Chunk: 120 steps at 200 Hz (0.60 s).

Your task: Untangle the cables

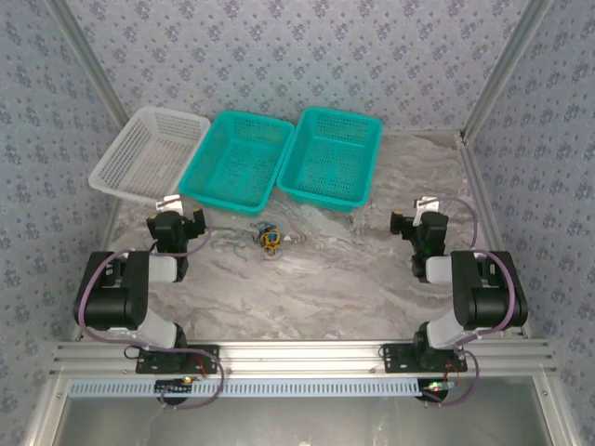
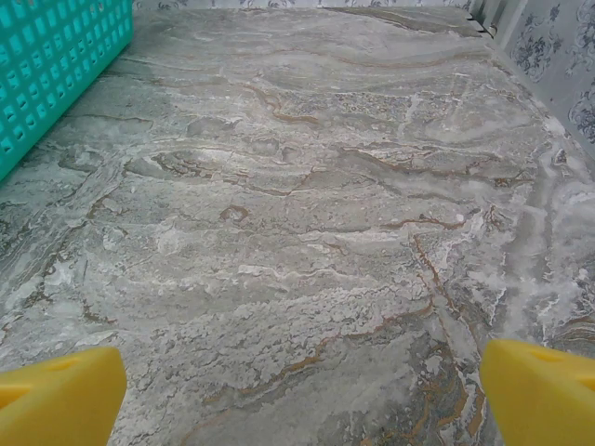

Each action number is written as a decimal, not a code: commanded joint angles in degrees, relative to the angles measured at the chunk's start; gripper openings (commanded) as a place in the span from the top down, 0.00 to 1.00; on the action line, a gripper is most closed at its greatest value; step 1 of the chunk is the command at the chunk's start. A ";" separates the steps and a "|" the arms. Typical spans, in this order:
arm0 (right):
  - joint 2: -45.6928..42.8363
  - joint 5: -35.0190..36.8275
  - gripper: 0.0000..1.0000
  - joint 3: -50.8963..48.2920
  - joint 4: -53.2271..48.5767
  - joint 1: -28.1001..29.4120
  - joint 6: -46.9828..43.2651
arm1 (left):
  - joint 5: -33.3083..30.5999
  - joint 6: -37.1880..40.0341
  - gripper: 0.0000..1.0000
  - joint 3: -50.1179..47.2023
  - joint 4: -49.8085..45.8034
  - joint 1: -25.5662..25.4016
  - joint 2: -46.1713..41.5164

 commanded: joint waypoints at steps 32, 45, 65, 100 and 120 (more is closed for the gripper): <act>0.18 0.93 0.00 0.68 1.29 0.30 0.28 | -0.42 -0.34 0.00 0.15 1.91 -0.05 0.34; 0.19 0.86 0.00 0.69 1.29 0.29 0.29 | -0.49 -0.34 0.01 0.15 1.91 -0.04 0.35; 0.12 0.68 0.00 0.69 1.12 0.20 0.29 | -0.42 -0.36 0.01 0.15 1.91 0.02 0.34; 0.04 0.24 0.00 0.75 1.11 0.03 0.38 | -0.42 -0.42 0.01 0.19 1.91 -0.03 0.38; 0.08 0.33 0.00 0.73 1.11 0.03 0.38 | -0.42 -0.38 0.01 0.14 1.91 -0.06 0.35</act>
